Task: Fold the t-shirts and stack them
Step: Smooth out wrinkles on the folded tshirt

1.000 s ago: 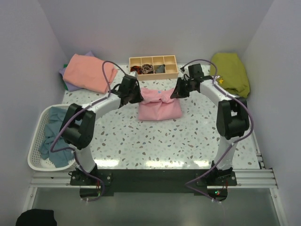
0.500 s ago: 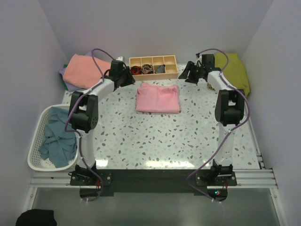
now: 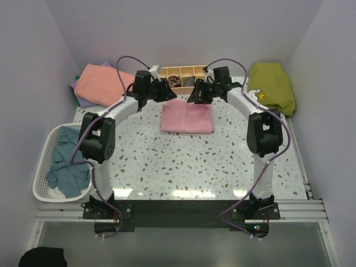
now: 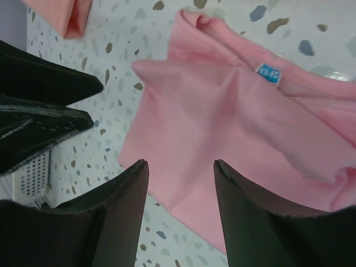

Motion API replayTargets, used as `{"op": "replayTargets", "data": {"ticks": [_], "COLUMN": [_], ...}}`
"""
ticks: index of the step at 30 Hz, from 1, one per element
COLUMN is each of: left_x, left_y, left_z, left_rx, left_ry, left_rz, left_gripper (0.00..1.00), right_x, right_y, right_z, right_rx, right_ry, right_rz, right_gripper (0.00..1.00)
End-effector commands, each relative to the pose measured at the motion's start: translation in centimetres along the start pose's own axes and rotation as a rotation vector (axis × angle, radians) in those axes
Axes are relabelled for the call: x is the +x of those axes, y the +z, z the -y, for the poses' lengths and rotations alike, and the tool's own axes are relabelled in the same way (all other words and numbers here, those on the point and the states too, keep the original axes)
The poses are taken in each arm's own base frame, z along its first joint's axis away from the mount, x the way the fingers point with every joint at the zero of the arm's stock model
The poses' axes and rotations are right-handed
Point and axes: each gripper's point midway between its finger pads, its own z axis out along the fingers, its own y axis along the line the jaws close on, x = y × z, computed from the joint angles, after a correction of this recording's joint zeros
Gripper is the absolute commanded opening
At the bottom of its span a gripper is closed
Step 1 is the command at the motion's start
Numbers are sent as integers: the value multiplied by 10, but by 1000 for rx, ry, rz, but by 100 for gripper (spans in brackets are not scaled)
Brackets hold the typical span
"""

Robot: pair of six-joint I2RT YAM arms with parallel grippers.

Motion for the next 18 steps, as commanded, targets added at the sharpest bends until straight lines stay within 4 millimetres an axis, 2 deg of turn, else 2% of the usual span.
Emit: {"op": "replayTargets", "data": {"ticks": [1, 5, 7, 9, 10, 11, 12, 13, 15, 18], "left_x": [16, 28, 31, 45, 42, 53, 54, 49, 48, 29], "left_y": [12, 36, 45, 60, 65, 74, 78, 82, 89, 88], "left_z": [10, -8, -14, -29, -29, -40, -45, -47, -64, -79], "left_rx": [104, 98, 98, 86, 91, 79, 67, 66, 21, -32], "left_ry": [-9, -14, -6, -11, 0, -4, -4, 15, 23, 81], "left_rz": [-28, -43, -46, -78, -72, -93, -96, -83, -74, -14], "left_gripper": [47, 47, 47, 47, 47, 47, 47, 47, 46, 46], "right_x": [8, 13, 9, 13, 8, 8, 3, -1, -11, -26], "right_y": [15, 32, 37, 45, 47, 50, 51, 50, 47, 38], "right_z": [5, 26, 36, 55, 60, 71, 78, 89, 108, 133], "right_rx": [2, 52, 101, 155, 171, 192, 213, 263, 309, 367], "right_ry": [-1, 0, -4, -3, -5, 1, -6, -11, -15, -9], "right_rz": [-17, -52, -48, -64, -50, -45, -26, -8, 20, 57], "right_gripper": [54, 53, 53, 53, 53, 53, 52, 52, 53, 53]}}
